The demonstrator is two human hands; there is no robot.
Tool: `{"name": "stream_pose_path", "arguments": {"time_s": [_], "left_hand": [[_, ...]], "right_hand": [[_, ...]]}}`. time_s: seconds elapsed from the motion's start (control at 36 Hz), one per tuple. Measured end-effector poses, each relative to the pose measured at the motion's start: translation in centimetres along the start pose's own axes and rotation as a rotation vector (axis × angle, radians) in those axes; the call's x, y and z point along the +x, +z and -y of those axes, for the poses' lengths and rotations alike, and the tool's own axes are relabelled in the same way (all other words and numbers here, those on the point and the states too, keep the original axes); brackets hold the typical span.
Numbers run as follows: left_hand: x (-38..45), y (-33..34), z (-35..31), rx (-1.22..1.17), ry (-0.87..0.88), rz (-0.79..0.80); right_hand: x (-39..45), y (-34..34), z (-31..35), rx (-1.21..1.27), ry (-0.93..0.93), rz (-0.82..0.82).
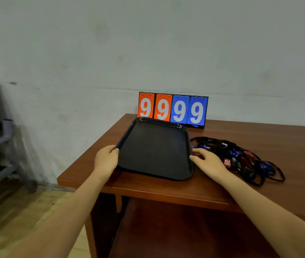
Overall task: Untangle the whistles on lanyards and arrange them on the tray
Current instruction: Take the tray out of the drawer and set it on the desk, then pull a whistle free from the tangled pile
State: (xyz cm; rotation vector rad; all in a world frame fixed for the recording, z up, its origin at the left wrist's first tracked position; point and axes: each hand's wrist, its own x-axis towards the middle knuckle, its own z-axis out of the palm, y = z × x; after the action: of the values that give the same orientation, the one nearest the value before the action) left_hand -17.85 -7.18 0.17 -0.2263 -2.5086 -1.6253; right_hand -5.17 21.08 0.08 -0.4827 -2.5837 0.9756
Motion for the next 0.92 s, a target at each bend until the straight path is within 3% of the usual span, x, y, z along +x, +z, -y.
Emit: {"name": "stream_pose_path", "arguments": {"time_s": [0.08, 0.17, 0.28, 0.42, 0.56, 0.69, 0.78, 0.83, 0.92], "left_hand": [[-0.5, -1.0, 0.2, -0.106, -0.049, -0.06], [-0.7, -1.4, 0.7, -0.057, -0.046, -0.096], [-0.7, -0.8, 0.6, 0.122, -0.009, -0.072], [-0.6, 0.7, 0.0, 0.539, 0.009, -0.042], [-0.7, 1.1, -0.5, 0.595, 0.008, -0.009], [-1.1, 0.7, -0.1, 0.52, 0.083, 0.063], [-2.2, 0.9, -0.4, 0.532, 0.14, 0.022], [-2.9, 1.3, -1.2, 0.618, 0.281, -0.041], [-4.2, 3.1, -3.8, 0.626, 0.471, -0.004]], "right_hand": [[-0.2, 0.1, 0.5, -0.127, -0.075, 0.101], [-0.4, 0.0, 1.0, -0.18, -0.13, 0.148], [-0.1, 0.1, 0.6, -0.168, -0.128, 0.145], [-0.2, 0.0, 0.4, -0.112, -0.108, 0.09], [-0.7, -0.4, -0.5, -0.074, -0.121, 0.085], [-1.2, -0.5, -1.3, -0.072, -0.092, 0.073], [-2.3, -1.5, -1.2, -0.034, -0.153, 0.151], [-3.1, -3.0, -1.1, 0.039, -0.174, 0.229], [-3.5, -6.3, -1.2, 0.109, -0.245, 0.182]]}}
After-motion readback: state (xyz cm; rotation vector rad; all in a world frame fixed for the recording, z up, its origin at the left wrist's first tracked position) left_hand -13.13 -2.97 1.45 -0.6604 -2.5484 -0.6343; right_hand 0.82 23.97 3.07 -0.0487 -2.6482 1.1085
